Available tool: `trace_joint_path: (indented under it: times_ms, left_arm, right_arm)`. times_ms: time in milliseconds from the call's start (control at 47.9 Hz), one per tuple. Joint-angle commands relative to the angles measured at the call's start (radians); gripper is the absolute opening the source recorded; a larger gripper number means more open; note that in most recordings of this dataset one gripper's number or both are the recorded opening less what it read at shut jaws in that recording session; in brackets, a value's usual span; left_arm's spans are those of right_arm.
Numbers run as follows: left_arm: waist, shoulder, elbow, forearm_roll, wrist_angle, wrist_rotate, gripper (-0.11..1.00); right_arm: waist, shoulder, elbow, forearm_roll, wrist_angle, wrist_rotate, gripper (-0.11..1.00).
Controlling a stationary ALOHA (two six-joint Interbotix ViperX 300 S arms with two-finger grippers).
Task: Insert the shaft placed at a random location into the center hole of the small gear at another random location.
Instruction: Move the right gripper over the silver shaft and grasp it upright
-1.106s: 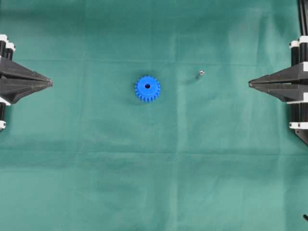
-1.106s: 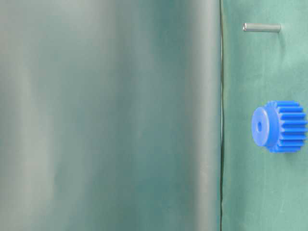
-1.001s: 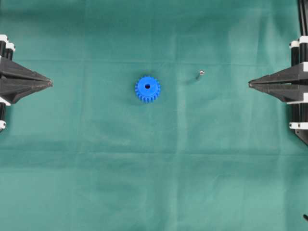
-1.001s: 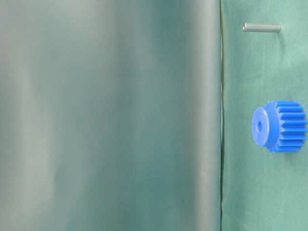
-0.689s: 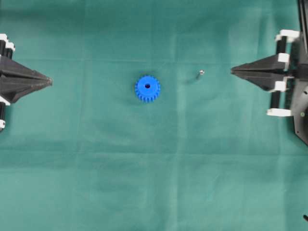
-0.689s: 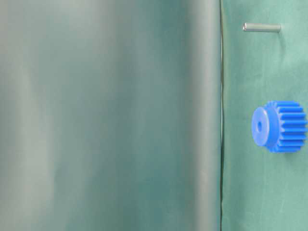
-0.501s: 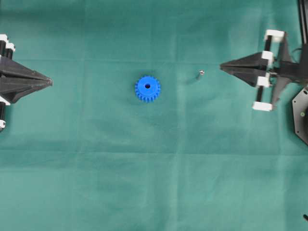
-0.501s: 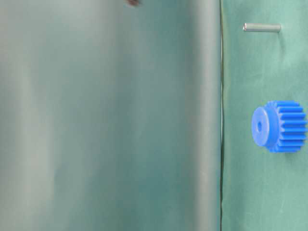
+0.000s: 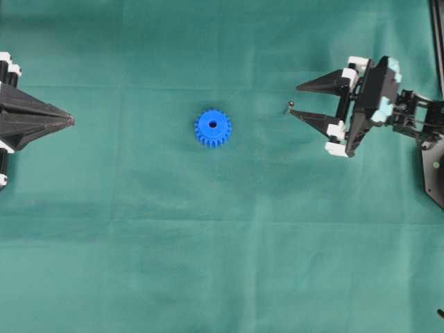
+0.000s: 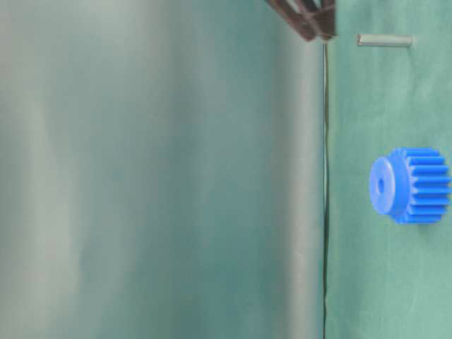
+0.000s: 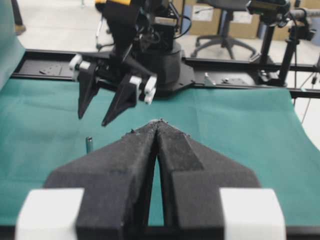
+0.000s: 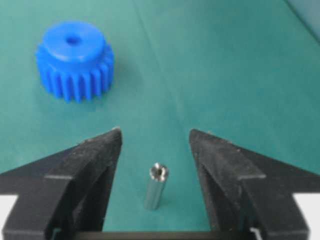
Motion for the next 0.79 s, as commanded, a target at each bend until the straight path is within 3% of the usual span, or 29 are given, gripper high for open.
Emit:
trace_joint_path:
  times_ms: [0, 459, 626, 772]
  left_arm:
    - [0.002, 0.003, -0.008, -0.003, -0.003, 0.000, 0.00]
    - [0.002, 0.000, 0.003, -0.003, -0.005, -0.002, 0.00]
    - [0.002, -0.002, 0.005, -0.003, -0.003, -0.002, 0.00]
    - [0.002, -0.002, 0.008, -0.005, 0.000, -0.003, 0.00]
  right_arm:
    - [-0.002, 0.048, -0.018, 0.008, -0.054, 0.008, 0.59]
    - [-0.003, 0.179, -0.058, 0.008, -0.087, 0.058, 0.54]
    - [-0.003, 0.179, -0.058, 0.006, -0.100, 0.060, 0.41]
    - [-0.003, 0.178, -0.057, 0.006, -0.109, 0.060, 0.19]
